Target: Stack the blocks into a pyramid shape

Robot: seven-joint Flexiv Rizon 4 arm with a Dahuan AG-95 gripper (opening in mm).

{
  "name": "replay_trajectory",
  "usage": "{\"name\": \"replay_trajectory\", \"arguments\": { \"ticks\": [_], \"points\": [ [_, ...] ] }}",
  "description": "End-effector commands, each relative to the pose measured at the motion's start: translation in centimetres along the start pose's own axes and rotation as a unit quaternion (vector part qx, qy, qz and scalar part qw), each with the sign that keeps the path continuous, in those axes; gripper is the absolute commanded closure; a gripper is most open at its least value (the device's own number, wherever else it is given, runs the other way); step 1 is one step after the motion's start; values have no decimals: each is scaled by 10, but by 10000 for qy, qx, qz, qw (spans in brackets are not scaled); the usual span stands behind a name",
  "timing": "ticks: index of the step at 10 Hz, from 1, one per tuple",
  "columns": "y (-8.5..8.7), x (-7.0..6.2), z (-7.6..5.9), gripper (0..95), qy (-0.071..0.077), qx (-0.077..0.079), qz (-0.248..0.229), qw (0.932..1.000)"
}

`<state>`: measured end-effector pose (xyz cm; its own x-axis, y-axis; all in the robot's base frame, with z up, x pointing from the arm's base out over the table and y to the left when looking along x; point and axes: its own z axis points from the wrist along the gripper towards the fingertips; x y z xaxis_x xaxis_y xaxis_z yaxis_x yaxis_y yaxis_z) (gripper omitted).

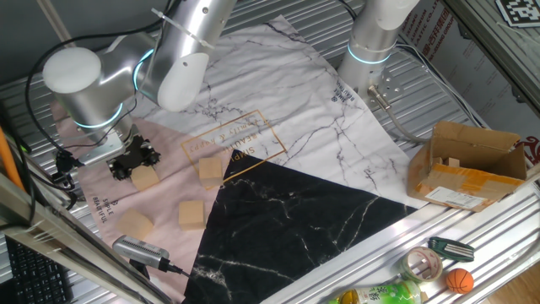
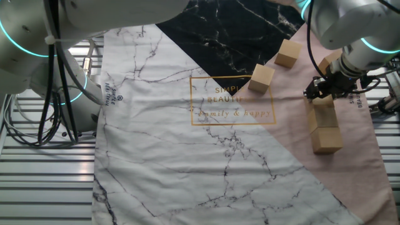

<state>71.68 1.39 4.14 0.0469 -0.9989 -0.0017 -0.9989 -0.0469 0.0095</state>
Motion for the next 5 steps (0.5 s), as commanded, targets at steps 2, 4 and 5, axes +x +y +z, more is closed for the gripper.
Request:
{"name": "replay_trajectory", "arguments": {
  "ticks": [2,4,5],
  "points": [
    [-1,-1,0,190,-30,-67,34,10000],
    [-1,-1,0,190,-26,-37,33,10000],
    [-1,-1,0,190,-28,-36,24,10000]
  ]
}}
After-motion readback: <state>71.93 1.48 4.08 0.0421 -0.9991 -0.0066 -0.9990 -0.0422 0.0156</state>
